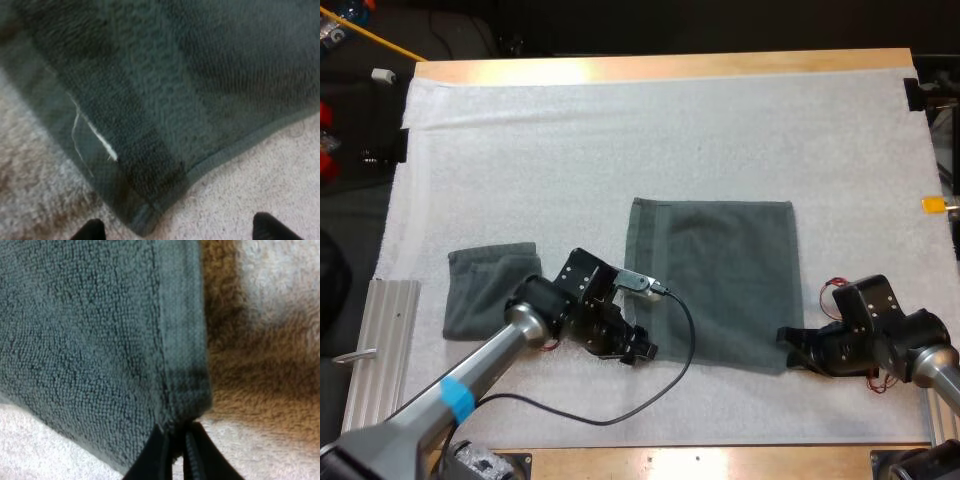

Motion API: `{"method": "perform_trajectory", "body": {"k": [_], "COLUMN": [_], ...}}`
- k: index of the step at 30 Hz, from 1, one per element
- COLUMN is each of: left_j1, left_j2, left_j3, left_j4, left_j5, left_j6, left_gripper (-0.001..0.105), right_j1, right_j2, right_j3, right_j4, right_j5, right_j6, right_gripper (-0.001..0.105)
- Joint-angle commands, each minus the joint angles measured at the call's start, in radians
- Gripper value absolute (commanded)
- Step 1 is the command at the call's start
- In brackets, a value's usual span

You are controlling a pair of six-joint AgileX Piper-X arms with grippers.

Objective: Pick towel from pile, fold and stack

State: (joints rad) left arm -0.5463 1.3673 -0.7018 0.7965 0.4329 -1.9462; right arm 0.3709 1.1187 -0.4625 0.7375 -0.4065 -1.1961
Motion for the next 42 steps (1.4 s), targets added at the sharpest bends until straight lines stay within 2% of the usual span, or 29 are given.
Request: {"method": "perform_trajectory", "body": {"k": [1, 7, 11, 18, 20, 24, 29, 31, 36, 42], "left_j1": [-0.004, -0.004, -0.004, -0.004, -0.004, -0.004, -0.004, -0.004, -0.006, -0.033], "left_j2": [0.011, 0.096, 0.116, 0.157, 0.177, 0.211, 0.214, 0.207, 0.126, -0.048], "left_j3": [-0.002, -0.002, -0.002, -0.002, -0.002, -0.002, -0.002, -0.002, -0.002, -0.002], "left_j4": [-0.014, -0.018, -0.055, -0.074, -0.068, -0.062, -0.052, -0.037, 0.041, 0.172], "left_j5": [0.007, 0.014, 0.07, 0.101, 0.104, 0.104, 0.104, 0.104, 0.104, 0.107], "left_j6": [-0.011, -0.013, -0.009, -0.009, -0.009, -0.009, -0.009, -0.004, 0.057, 0.108], "left_gripper": [0.058, 0.058, 0.058, 0.057, 0.052, 0.034, 0.003, 0.0, 0.0, 0.0], "right_j1": [0.001, 0.001, 0.001, 0.001, 0.001, 0.001, 0.001, 0.001, 0.001, 0.001], "right_j2": [-0.006, -0.006, -0.006, -0.006, -0.006, -0.006, -0.006, -0.006, -0.032, -0.141], "right_j3": [0.0, 0.0, 0.0, 0.0, 0.0, 0.0, 0.0, -0.001, -0.016, -0.072], "right_j4": [0.01, 0.01, 0.01, 0.01, 0.01, 0.01, 0.01, 0.01, 0.04, 0.232], "right_j5": [0.003, 0.003, 0.003, 0.003, 0.003, 0.0, -0.002, -0.032, -0.076, -0.061], "right_j6": [-0.012, -0.012, -0.012, -0.012, -0.012, -0.012, -0.012, -0.033, -0.082, -0.126], "right_gripper": [0.0, 0.0, 0.0, 0.0, 0.0, 0.0, 0.0, 0.0, 0.0, 0.0]}}
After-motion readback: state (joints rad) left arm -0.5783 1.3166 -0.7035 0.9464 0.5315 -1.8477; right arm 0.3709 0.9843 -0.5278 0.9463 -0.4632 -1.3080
